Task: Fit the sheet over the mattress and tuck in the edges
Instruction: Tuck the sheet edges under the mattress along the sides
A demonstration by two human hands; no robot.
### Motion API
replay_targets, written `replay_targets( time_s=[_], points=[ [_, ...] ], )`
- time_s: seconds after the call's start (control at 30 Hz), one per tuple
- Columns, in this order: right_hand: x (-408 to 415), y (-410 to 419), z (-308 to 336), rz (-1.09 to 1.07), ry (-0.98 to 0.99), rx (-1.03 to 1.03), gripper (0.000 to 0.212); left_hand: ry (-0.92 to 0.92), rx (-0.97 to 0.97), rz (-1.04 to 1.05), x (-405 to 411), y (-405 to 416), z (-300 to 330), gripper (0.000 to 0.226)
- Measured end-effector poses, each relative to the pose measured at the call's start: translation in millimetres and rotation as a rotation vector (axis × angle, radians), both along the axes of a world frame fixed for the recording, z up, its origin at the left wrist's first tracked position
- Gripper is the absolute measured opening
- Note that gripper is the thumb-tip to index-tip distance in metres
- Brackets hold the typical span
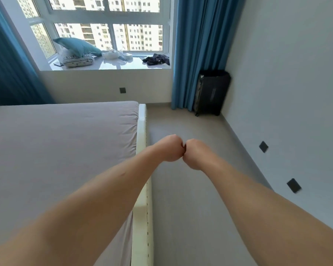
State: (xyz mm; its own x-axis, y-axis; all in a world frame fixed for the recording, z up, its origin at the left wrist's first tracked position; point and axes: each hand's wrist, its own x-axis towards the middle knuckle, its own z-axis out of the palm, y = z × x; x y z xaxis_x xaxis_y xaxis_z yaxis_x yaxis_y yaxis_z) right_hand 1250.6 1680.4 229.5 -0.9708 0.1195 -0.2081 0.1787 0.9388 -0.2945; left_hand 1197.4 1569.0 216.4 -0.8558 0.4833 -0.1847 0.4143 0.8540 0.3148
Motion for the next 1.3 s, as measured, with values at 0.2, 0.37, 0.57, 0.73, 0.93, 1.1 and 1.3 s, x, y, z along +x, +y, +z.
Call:
replay_targets(
  time_s=[0.2, 0.37, 0.57, 0.73, 0.93, 1.1, 1.3],
  points=[
    [-81, 88, 46, 0.128, 0.078, 0.088, 0.017, -0.072, 0.108, 0.175, -81, 76, 45, 0.023],
    [-148, 151, 79, 0.237, 0.087, 0.132, 0.019, -0.056, 0.057, 0.23, -128, 133, 61, 0.023],
    [-231, 164, 126, 0.357, 0.151, 0.071, 0.015, -0.005, 0.012, 0.312, -189, 137, 101, 0.023],
    [-305, 140, 136, 0.471, 0.175, 0.08, 0.019, -0.025, 0.022, 0.452, -248, 102, 109, 0.024],
    [-448, 111, 132, 0.654, 0.218, 0.238, 0.019, -0.057, 0.073, 0.579, -372, 56, 110, 0.022],
    [-589, 106, 135, 0.682, 0.224, 0.293, 0.018, -0.115, 0.022, 0.58, -491, 48, 103, 0.019],
    [-729, 103, 138, 0.719, 0.238, 0.268, 0.011, -0.102, -0.018, 0.574, -618, 58, 118, 0.018]
  ],
)
